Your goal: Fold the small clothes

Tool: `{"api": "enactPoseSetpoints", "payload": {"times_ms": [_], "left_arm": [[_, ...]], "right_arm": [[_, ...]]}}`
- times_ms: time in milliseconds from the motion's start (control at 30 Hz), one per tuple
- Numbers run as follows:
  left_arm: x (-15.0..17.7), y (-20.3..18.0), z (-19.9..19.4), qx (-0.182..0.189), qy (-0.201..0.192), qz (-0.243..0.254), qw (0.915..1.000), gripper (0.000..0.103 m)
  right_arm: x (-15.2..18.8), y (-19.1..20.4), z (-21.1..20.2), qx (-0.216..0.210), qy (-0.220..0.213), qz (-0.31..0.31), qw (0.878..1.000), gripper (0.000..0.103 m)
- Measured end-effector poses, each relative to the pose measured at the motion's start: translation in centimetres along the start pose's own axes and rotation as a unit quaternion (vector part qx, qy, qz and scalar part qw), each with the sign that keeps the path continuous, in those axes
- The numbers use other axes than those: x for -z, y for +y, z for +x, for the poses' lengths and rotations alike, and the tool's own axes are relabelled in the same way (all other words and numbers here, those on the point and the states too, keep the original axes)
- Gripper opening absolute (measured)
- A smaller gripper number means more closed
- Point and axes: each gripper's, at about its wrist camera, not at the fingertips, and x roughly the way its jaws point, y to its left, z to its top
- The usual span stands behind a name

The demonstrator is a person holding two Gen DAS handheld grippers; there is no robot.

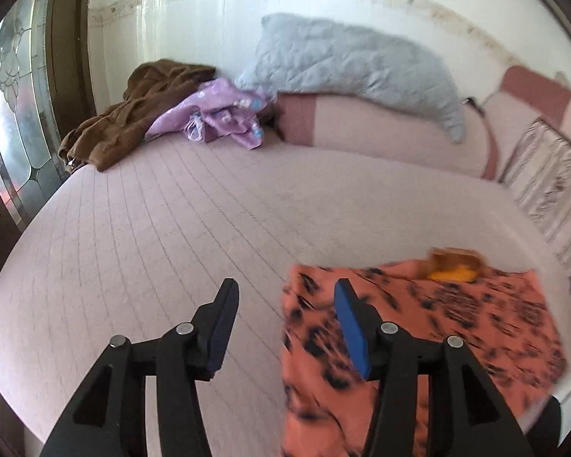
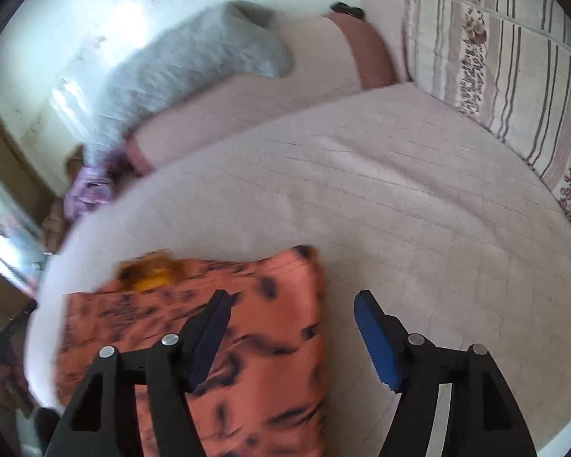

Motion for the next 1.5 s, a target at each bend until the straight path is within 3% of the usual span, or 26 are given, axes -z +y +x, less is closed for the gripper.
{"api": "enactPoseSetpoints", "payload": {"times_ms": [167,233,300,367,400,467,533,600,633,667,700,733,767,833,933,1067,1233,1300,1367,1400,1500], "left_arm": [[4.4,-2.9,-1.8,0.026,0.017,0.034,0.999,0.058],[7.0,-3.3,0.9,-0.001,0.075,0.042,0.9963,0.058],[9.4,-3.2,4.6,-0.046,0.156,0.059,0.9849,0.061],[9.5,-2.5,3.9,-0.038,0.133,0.028,0.99,0.062],[9.0,-2.5,3.1,-0.05,0.133,0.03,0.9894,0.062],[8.3,-2.8,1.1,-0.061,0.093,0.042,0.9929,0.062],[8.0,-3.0,0.0,-0.056,0.076,0.043,0.9946,0.062],[8.5,-3.2,-0.2,-0.033,0.065,0.033,0.9968,0.067],[9.1,-3.4,0.1,-0.034,0.07,0.036,0.9963,0.072],[9.9,-3.5,1.6,-0.047,0.098,0.046,0.993,0.072],[10.6,-3.5,3.3,-0.063,0.139,0.055,0.9867,0.073],[10.9,-3.3,3.9,-0.06,0.155,0.049,0.9849,0.073],[10.6,-3.0,3.2,-0.056,0.137,0.031,0.9885,0.072],[9.5,-3.1,1.8,-0.05,0.114,0.021,0.992,0.072],[7.2,-4.4,0.3,-0.038,0.076,0.034,0.9958,0.072],[5.5,-6.1,1.3,0.005,0.073,0.018,0.9972,0.072],[6.6,-8.3,4.9,0.0,0.109,0.037,0.9933,0.074],[8.0,-8.4,7.9,-0.019,0.163,0.043,0.9855,0.076],[7.2,-8.7,6.7,-0.017,0.147,0.048,0.9878,0.076],[6.6,-8.8,6.0,-0.01,0.14,0.05,0.9888,0.076],[3.5,-8.1,4.5,-0.007,0.079,0.049,0.9957,0.076]], "right_arm": [[3.7,2.9,-2.0,-0.122,0.019,0.028,0.992,0.073],[5.4,3.5,-1.0,-0.15,0.039,0.037,0.987,0.075],[7.2,3.1,1.5,-0.134,0.072,0.043,0.987,0.075],[8.3,1.8,3.9,-0.114,0.111,0.071,0.985,0.074],[8.4,1.2,3.9,-0.122,0.105,0.092,0.983,0.074],[7.9,1.5,2.5,-0.116,0.084,0.091,0.986,0.075],[7.2,2.4,0.6,-0.119,0.053,0.064,0.989,0.076],[7.3,2.6,0.1,-0.144,0.05,0.063,0.986,0.083],[7.6,2.3,0.4,-0.156,0.053,0.07,0.984,0.085],[8.0,2.0,1.1,-0.156,0.058,0.075,0.983,0.085],[8.7,1.7,1.8,-0.144,0.069,0.082,0.984,0.085],[9.4,0.8,3.3,-0.115,0.095,0.103,0.983,0.084],[9.8,0.1,4.1,-0.12,0.106,0.128,0.979,0.083],[8.8,0.2,3.2,-0.128,0.094,0.133,0.978,0.083],[6.1,1.7,1.8,-0.132,0.07,0.085,0.985,0.084],[2.3,2.4,2.8,-0.161,0.063,0.088,0.981,0.084],[-2.1,0.6,9.2,-0.171,0.083,0.137,0.972,0.084],[-3.0,-0.8,12.3,-0.142,0.09,0.141,0.976,0.084],[-2.6,-3.1,14.0,-0.091,0.117,0.181,0.972,0.084],[-2.4,-3.6,14.0,-0.111,0.104,0.207,0.967,0.084],[-2.7,-2.2,12.0,-0.112,0.079,0.167,0.976,0.084]]}}
